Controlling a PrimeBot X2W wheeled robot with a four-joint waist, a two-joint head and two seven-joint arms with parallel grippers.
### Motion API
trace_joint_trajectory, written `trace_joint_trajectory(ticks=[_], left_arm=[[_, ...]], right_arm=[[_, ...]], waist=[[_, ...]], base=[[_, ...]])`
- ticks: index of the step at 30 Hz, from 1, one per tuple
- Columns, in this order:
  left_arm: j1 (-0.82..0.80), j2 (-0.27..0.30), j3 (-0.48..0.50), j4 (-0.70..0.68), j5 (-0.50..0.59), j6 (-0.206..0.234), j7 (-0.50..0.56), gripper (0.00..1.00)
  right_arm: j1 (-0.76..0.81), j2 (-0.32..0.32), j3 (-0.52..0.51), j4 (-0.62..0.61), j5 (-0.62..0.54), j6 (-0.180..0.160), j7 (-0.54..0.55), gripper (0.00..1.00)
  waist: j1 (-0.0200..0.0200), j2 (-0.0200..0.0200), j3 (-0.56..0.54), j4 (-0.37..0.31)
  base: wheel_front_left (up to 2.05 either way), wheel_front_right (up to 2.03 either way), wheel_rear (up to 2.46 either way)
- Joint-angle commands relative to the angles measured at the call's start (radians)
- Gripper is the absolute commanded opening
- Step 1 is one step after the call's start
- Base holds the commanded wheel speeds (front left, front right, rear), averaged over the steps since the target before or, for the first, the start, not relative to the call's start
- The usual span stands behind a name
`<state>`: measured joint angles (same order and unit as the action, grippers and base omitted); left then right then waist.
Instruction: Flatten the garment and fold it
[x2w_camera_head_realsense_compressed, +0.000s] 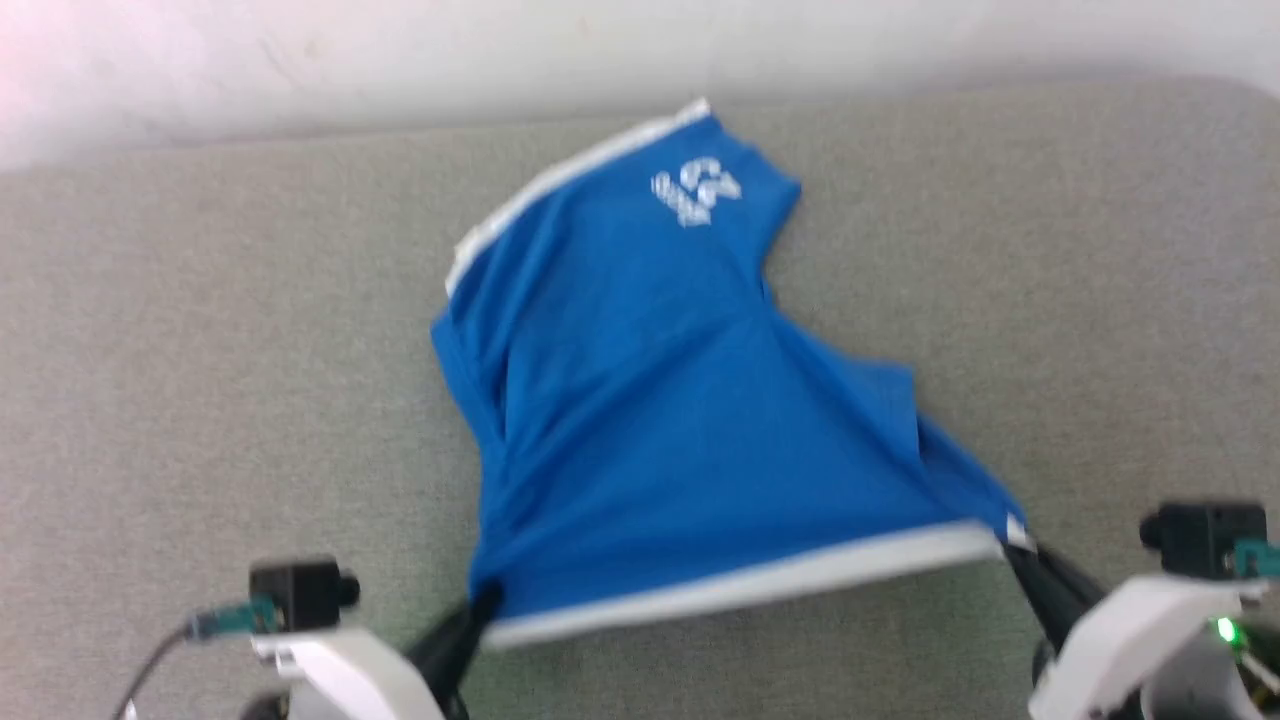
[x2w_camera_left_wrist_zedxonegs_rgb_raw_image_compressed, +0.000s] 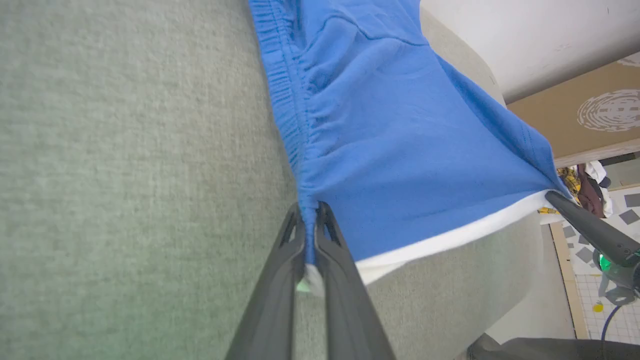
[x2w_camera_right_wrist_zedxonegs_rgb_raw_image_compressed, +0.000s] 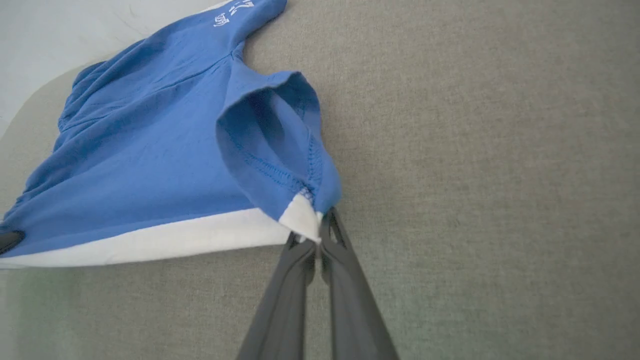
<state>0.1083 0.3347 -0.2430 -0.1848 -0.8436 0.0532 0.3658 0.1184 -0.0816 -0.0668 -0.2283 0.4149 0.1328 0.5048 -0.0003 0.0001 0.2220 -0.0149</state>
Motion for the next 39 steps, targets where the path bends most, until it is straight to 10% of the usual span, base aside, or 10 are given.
trace_joint_trajectory(ticks=[1, 17, 39], left_arm=[[0.026, 0.012, 0.0, -0.009, -0.007, 0.0, 0.006, 0.0], [0.204, 0.052, 0.011, -0.193, -0.035, 0.016, 0.016, 0.0], [-0.222, -0.067, -0.002, -0.12, 0.039, 0.089, -0.011, 0.0]], right_arm=[[0.022, -0.002, -0.012, -0.013, 0.009, -0.002, 0.01, 0.0], [0.194, 0.006, -0.05, -0.211, 0.076, -0.002, 0.165, 0.0], [-0.46, -0.226, 0.113, -0.051, -0.027, -0.002, 0.17, 0.0]], waist=[[0.0003, -0.0001, -0.057, -0.001], [0.0003, -0.0001, -0.083, 0.028], [0.0003, -0.0001, 0.088, 0.13]], base=[[0.0, 0.0, 0.0], [0.0, 0.0, 0.0], [0.0, 0.0, 0.0]])
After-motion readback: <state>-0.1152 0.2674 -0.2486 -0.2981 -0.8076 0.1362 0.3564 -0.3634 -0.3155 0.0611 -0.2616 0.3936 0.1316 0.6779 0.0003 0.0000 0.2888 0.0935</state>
